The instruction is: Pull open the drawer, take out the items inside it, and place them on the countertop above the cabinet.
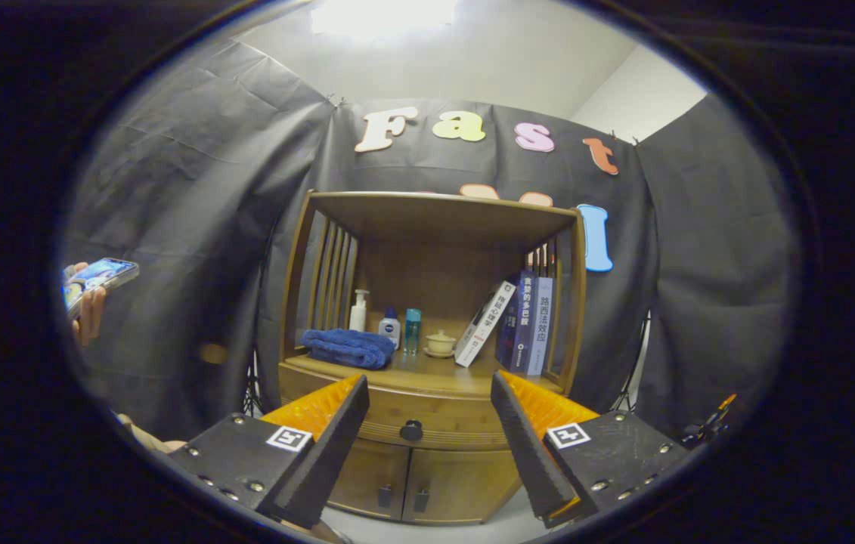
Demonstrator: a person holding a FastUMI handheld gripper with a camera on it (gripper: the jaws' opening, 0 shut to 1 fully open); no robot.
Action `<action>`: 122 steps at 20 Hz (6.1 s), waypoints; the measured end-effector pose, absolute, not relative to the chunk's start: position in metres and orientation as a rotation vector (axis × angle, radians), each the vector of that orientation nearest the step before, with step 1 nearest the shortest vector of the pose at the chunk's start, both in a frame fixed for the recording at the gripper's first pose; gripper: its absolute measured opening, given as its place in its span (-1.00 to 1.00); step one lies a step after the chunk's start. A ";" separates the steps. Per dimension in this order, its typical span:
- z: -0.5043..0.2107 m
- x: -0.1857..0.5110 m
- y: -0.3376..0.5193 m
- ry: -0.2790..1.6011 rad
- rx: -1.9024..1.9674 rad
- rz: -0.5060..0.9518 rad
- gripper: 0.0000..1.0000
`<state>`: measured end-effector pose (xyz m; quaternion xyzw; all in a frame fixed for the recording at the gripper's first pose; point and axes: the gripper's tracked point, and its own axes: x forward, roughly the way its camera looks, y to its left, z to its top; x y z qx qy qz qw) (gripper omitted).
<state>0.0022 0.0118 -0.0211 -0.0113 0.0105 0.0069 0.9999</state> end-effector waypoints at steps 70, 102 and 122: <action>-0.234 0.030 0.046 0.480 0.235 -0.051 -0.42; -0.176 0.004 0.040 0.412 0.194 -0.056 -0.17; -0.178 0.162 0.034 0.679 0.138 0.080 -0.17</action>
